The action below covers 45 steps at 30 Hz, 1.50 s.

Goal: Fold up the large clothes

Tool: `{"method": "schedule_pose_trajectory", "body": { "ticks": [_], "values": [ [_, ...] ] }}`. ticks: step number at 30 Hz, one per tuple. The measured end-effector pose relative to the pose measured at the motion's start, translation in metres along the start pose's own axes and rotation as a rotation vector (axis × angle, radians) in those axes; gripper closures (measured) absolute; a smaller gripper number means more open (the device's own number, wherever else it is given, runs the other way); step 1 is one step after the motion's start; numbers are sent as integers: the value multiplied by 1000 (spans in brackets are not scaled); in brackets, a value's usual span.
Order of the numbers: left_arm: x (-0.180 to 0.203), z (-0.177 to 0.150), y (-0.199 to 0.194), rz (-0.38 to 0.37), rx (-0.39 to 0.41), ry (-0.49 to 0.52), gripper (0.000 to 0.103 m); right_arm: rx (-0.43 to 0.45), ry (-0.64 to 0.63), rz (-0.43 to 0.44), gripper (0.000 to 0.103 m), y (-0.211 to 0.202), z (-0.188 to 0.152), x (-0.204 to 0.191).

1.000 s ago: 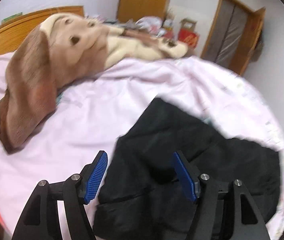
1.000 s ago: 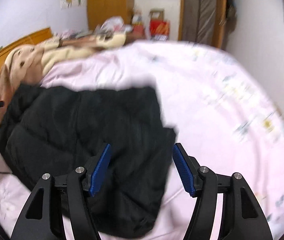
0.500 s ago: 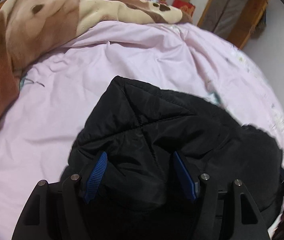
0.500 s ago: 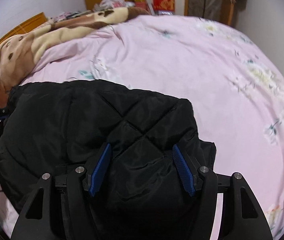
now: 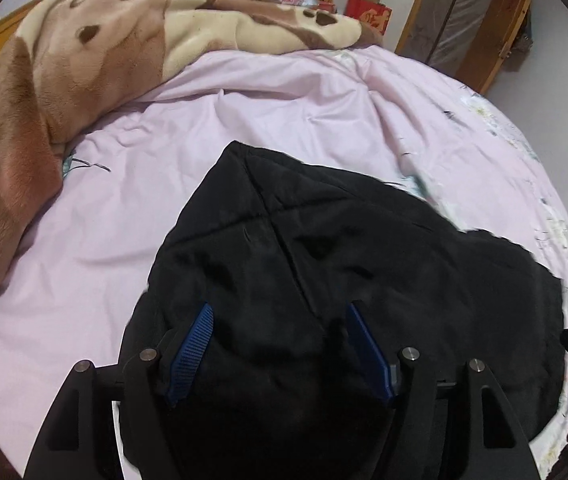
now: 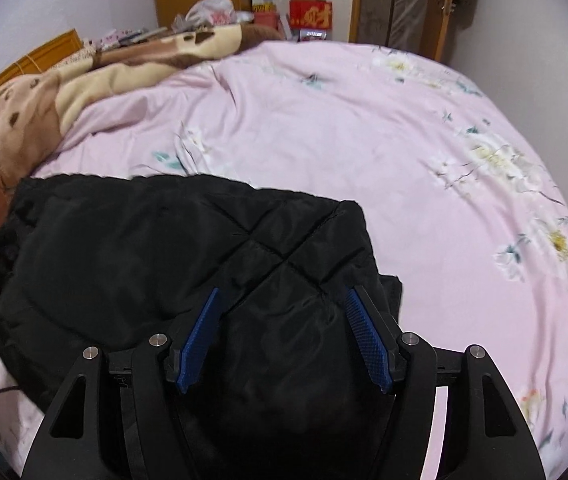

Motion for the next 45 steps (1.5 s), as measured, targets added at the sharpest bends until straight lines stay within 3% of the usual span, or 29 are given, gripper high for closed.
{"method": "schedule_pose_trajectory", "body": {
  "ticks": [5, 15, 20, 26, 31, 36, 41, 45],
  "values": [
    [20, -28, -49, 11, 57, 51, 29, 35, 37, 48, 30, -42, -19, -13],
    [52, -94, -129, 28, 132, 87, 27, 89, 44, 13, 29, -112, -56, -42],
    [69, -132, -164, 86, 187, 156, 26, 106, 31, 4, 29, -143, -74, -53],
    [83, -168, -191, 160, 228, 194, 25, 144, 46, -10, 29, -178, -99, -58],
    [89, -189, -208, 77, 225, 174, 24, 159, 61, -28, 29, -198, -118, -56],
    [100, -205, -216, 104, 215, 191, 24, 171, 51, -37, 29, -208, -132, -59],
    [100, -216, -218, 46, 212, 170, 24, 173, 51, -44, 29, -213, -141, -61],
    [100, -219, -220, 67, 221, 170, 24, 171, 58, -45, 29, -215, -143, -59]
  ]
}}
Point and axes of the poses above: each gripper's, at about its wrist camera, not at the fingertips, and y roughly the way its jaws point, x to its right, z to its top, the point moved 1 cm from there along y, roughly the way its jaws point, and after that the axes turned 2 degrees about y, right-handed, at the moved point
